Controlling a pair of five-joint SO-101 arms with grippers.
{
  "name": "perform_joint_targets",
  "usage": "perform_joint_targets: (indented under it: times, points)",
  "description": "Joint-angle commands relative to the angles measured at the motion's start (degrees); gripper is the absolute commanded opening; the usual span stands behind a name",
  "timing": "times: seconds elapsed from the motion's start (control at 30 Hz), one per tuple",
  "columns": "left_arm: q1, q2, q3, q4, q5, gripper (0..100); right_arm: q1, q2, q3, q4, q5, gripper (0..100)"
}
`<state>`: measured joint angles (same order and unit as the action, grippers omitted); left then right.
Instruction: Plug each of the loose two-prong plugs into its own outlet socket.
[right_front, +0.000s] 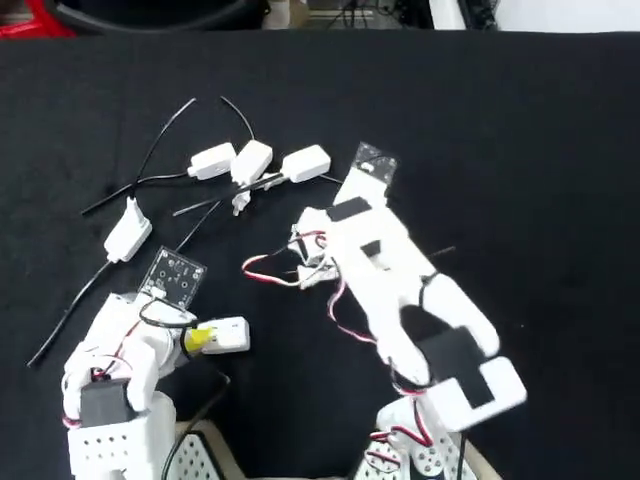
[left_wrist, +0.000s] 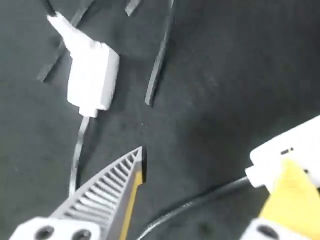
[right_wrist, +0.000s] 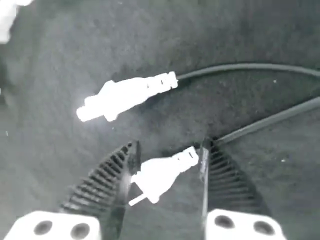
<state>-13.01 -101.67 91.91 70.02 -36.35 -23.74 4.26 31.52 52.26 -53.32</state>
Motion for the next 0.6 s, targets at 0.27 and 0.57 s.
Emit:
perform_joint_targets:
  times: [0.27,0.57]
  points:
    - [-0.22,0.62,1.89,-1.14,-3.25,40,-1.93,5.67,-4.09,1.49,-4.84,19.4]
    - [-0.22,0.62,1.98,-1.23,-3.25,40,-1.85,6.02,-16.4,21.98,1.58,19.4]
